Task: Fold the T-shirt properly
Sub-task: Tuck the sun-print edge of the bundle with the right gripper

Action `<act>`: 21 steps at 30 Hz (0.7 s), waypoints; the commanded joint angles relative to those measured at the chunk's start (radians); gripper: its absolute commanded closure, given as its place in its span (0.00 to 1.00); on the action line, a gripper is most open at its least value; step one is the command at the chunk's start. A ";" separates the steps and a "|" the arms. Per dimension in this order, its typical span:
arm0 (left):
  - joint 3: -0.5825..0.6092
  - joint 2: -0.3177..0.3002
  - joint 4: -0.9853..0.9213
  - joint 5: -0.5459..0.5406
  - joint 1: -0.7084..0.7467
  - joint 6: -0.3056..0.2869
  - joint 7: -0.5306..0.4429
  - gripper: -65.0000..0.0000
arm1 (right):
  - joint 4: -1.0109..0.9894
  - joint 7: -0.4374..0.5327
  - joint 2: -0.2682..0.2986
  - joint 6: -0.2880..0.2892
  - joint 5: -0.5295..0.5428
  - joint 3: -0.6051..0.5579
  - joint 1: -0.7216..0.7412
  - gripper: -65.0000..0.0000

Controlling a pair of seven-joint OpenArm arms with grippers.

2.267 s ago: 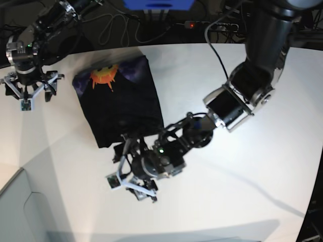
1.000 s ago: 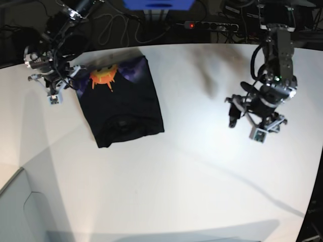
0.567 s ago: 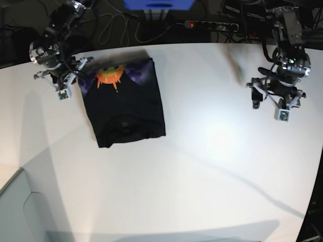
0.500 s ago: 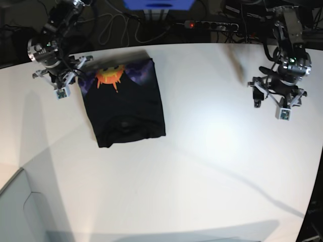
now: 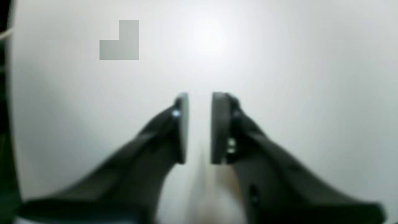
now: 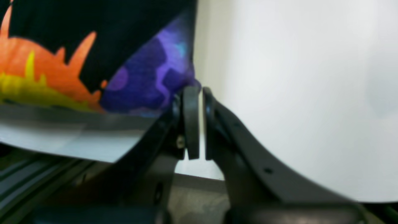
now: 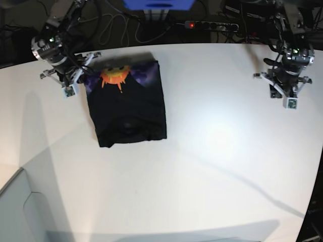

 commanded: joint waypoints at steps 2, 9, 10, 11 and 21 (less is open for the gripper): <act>-0.054 0.003 0.014 -0.004 0.000 0.005 -0.012 0.98 | 0.025 0.012 0.001 0.006 0.013 -0.025 -0.017 1.00; -0.114 0.006 0.013 -0.004 0.048 0.005 0.011 1.00 | 0.096 0.014 0.001 0.006 0.017 0.021 -0.025 1.00; -0.114 0.006 0.013 -0.004 0.053 0.005 0.014 1.00 | 0.120 0.014 0.001 0.006 0.017 0.022 -0.025 1.00; -0.114 0.009 0.013 -0.004 0.063 0.005 0.014 1.00 | 0.149 0.014 0.001 0.006 0.024 0.021 -0.031 1.00; -0.114 0.104 0.072 -0.004 0.192 0.005 0.009 1.00 | 0.185 0.012 0.001 0.006 0.127 -0.251 -0.100 1.00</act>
